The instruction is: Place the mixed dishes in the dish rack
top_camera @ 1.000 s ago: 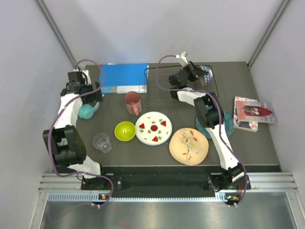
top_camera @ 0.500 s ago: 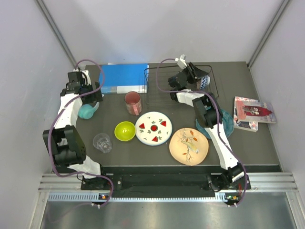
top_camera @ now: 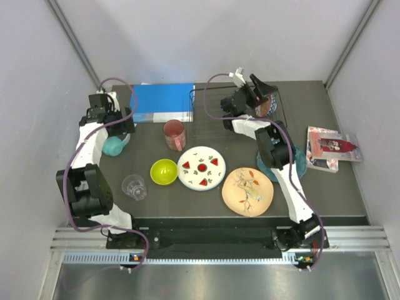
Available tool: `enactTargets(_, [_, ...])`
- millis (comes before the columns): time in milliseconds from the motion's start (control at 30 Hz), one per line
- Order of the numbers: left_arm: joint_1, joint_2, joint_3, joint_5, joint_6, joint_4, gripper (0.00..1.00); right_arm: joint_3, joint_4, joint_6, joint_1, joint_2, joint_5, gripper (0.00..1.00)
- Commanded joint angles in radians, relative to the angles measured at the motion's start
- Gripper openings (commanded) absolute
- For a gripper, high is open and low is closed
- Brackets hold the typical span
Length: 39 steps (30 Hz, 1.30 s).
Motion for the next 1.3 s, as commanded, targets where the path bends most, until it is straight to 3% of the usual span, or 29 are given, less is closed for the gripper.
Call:
enactTargets(0, [0.007,0.005,0.035,0.014,0.000,0.020,0.99,-0.030,0.360,-0.028,0.066,-0.286,0.275,0.98])
enactTargets(133, [0.016,-0.001,0.043,0.015,0.005,0.033,0.99,-0.206,0.357,-0.048,0.184,-0.480,0.279,1.00])
enactTargets(333, [0.020,-0.016,0.041,0.043,0.011,0.053,0.99,-0.386,0.318,-0.137,0.532,-0.671,0.282,1.00])
enactTargets(367, [0.021,-0.018,0.040,0.044,0.012,0.062,0.99,-0.392,0.279,-0.137,0.619,-0.686,0.284,1.00])
enactTargets(500, [0.021,-0.020,0.032,0.066,0.003,0.086,0.99,-0.339,0.264,-0.143,0.773,-0.715,0.285,1.00])
enactTargets(600, [0.021,-0.032,0.009,0.080,-0.011,0.108,0.99,-0.147,0.287,-0.146,0.901,-0.721,0.284,1.00])
enactTargets(633, [0.021,-0.042,-0.009,0.084,-0.012,0.111,0.99,0.054,0.288,-0.170,0.925,-0.714,0.282,1.00])
enactTargets(733, [0.021,-0.073,-0.051,0.101,-0.012,0.134,0.99,0.450,0.296,-0.187,1.014,-0.712,0.281,1.00])
enactTargets(867, [0.023,-0.075,-0.048,0.116,-0.003,0.134,0.99,0.534,0.204,-0.114,1.137,-0.744,0.199,1.00])
enactTargets(933, [0.024,-0.064,-0.036,0.121,0.000,0.139,0.99,0.524,0.041,0.072,1.168,-0.721,0.120,1.00])
enactTargets(967, [0.026,-0.056,-0.026,0.124,0.000,0.136,0.99,0.515,-0.408,0.218,1.175,-0.721,-0.008,1.00])
enactTargets(1000, [0.027,-0.052,-0.017,0.129,-0.003,0.131,0.99,0.510,-0.735,0.707,1.174,-0.744,-0.120,1.00])
enactTargets(1033, [0.027,-0.038,0.003,0.135,-0.005,0.123,0.99,0.657,-1.140,0.980,1.153,-0.743,-0.265,1.00])
enactTargets(1067, [0.029,-0.036,0.010,0.133,-0.012,0.113,0.99,0.750,-1.444,1.275,1.034,-0.729,-0.438,1.00])
enactTargets(1100, [0.030,-0.035,0.017,0.136,-0.015,0.108,0.99,0.789,-1.503,1.364,0.955,-0.733,-0.457,1.00])
enactTargets(1167, [0.032,-0.047,0.015,0.141,-0.014,0.102,0.99,0.649,-1.673,1.613,0.761,-0.820,-0.603,1.00])
enactTargets(1267, [0.032,-0.082,-0.023,0.124,0.003,0.126,0.99,0.582,-1.987,1.922,0.660,-0.777,-0.788,1.00])
